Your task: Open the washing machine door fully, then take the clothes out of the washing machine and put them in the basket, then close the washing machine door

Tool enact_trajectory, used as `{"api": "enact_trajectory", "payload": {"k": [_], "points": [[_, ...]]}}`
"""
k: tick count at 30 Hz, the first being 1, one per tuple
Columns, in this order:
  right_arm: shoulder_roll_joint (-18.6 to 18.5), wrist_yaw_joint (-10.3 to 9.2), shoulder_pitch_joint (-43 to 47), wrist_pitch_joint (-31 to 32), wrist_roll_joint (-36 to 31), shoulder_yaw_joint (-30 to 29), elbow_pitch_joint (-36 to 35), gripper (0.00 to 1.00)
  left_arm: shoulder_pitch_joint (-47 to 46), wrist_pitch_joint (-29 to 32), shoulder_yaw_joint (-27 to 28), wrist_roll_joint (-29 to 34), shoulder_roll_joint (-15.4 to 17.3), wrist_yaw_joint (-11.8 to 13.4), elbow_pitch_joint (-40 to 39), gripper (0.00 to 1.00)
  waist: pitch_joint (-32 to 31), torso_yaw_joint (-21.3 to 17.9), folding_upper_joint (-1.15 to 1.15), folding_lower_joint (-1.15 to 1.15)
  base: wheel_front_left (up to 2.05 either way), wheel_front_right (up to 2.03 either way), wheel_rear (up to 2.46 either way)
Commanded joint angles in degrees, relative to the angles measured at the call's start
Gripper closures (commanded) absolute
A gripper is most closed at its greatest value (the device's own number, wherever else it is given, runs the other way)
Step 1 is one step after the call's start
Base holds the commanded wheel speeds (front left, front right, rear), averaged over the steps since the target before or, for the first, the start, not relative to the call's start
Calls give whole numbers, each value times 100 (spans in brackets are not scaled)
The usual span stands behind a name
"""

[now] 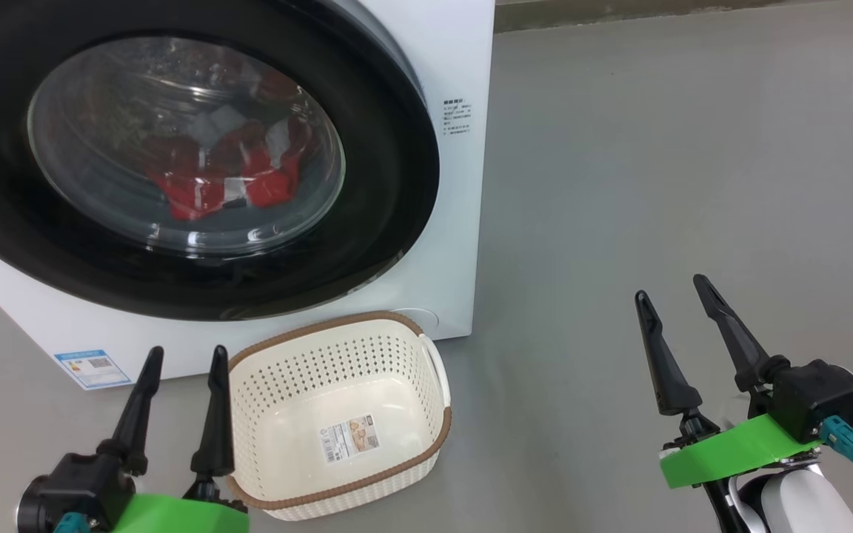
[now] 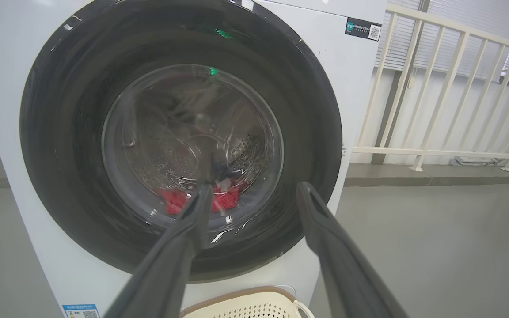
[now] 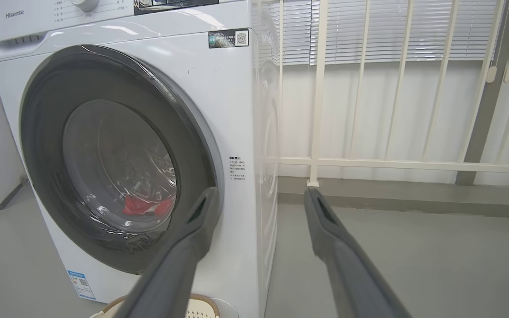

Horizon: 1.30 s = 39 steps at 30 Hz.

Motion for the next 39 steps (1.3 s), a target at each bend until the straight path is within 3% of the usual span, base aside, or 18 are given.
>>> {"api": "enact_trajectory", "payload": {"k": [1,26,27,29,30,39], "points": [[-59,-5,-270,-82,-159,177,-198,0,-247,-100,168,197,98,62,-184,0,2,-2,0,0,0,0,0],[-102,-5,-425,-88,106,243,90,2,-353,-105,137,182,98,68,-240,0,324,69,0,0,0,0,0],[-99,-5,-454,-88,109,245,84,49,-367,-105,133,182,98,65,-253,0,361,76,0,0,0,0,0],[-96,-5,-521,-88,119,253,75,76,-398,-105,128,179,98,61,-280,0,442,95,0,0,0,0,0],[-96,-5,-557,-88,129,262,76,99,-416,-105,124,177,98,60,-290,0,478,107,0,0,0,0,0],[-162,-5,-994,-88,781,499,487,100,-516,-105,105,149,98,39,-332,0,720,209,0,0,0,0,0]]}}
